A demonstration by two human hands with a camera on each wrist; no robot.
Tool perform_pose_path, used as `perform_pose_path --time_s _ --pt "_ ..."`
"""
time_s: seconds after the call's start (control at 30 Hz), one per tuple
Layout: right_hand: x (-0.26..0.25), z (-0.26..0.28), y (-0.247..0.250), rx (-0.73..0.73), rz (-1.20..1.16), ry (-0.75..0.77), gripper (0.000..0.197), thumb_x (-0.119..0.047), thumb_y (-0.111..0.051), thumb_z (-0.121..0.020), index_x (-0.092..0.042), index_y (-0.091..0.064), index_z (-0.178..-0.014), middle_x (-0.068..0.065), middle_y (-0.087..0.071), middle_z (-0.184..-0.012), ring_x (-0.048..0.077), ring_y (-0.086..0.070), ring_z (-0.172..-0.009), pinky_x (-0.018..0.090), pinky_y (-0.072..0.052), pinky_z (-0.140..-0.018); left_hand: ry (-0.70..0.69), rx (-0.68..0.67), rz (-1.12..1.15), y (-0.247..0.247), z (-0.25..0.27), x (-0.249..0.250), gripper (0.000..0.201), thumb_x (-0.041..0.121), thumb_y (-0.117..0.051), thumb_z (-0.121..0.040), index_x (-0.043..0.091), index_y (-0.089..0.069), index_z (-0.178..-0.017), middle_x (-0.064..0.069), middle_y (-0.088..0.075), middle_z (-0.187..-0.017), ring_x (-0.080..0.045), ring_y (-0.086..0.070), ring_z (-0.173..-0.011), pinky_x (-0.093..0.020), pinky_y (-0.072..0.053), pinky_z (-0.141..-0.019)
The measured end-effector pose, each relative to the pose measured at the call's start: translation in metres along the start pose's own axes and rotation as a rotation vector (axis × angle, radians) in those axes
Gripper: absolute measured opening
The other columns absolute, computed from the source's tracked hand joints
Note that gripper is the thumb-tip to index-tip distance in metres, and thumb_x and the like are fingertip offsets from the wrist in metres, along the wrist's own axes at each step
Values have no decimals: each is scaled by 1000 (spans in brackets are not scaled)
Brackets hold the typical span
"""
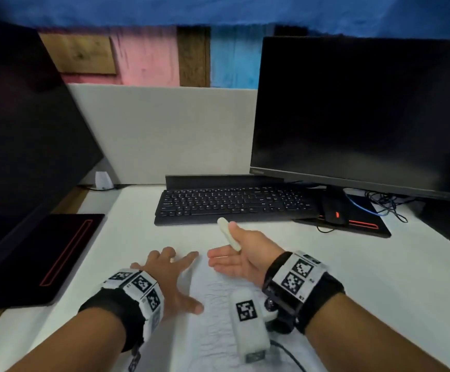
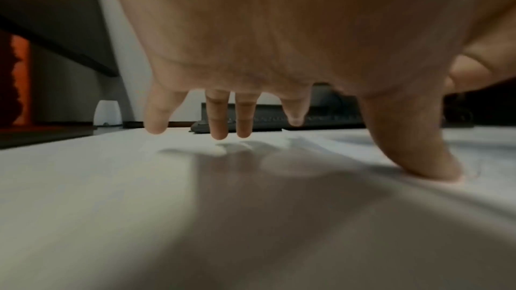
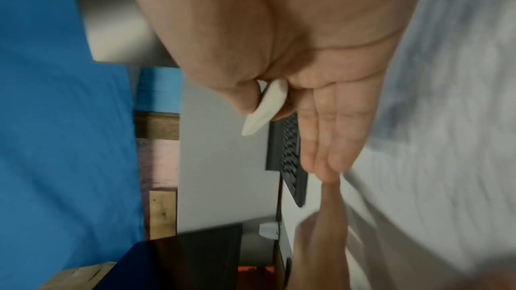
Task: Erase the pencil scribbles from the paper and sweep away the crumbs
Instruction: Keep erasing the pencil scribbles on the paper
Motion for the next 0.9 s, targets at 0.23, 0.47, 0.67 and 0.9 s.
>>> perform_pose_path --time_s 0.23,0.47,0.67,0.9 --pt "50 -24 -24 158 -572 76 48 -31 -33 -108 -3 -32 -147 27 -58 -120 36 -57 -119 39 -45 -102 4 89 -96 -8 -1 12 87 80 -54 -75 53 -16 -149 6 -17 -156 -19 -23 -138 -29 -31 -105" --pt "40 -13 68 439 -554 144 51 -38 -36 -106 2 -43 -138 19 -55 -137 30 -53 -124 39 -36 -113 -15 -103 4 -11 -6 4 104 82 -57 -69 51 -1 -151 4 3 -161 -25 -1 -147 -54 -26 -111" --pt "20 -4 128 767 -672 226 47 -27 -40 -105 10 -45 -134 32 -52 -134 43 -52 -124 43 -42 -103 -91 -37 -37 -11 -10 16 99 73 -58 -74 56 7 -146 5 4 -158 -25 -11 -143 -51 -36 -104" --pt "54 -18 -8 292 -579 67 30 -30 -32 -108 -13 -40 -132 23 -61 -113 31 -61 -103 39 -47 -102 -51 53 -56 -10 -13 21 123 68 -66 -73 41 29 -146 1 1 -158 -26 -21 -139 -37 -39 -105"
Point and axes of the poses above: each hand's wrist, its own z-axis away from the middle knuckle, its own y-axis out of the back of the hand, x = y × z, the point moved 5 cm from there along -z, towards the middle knuckle
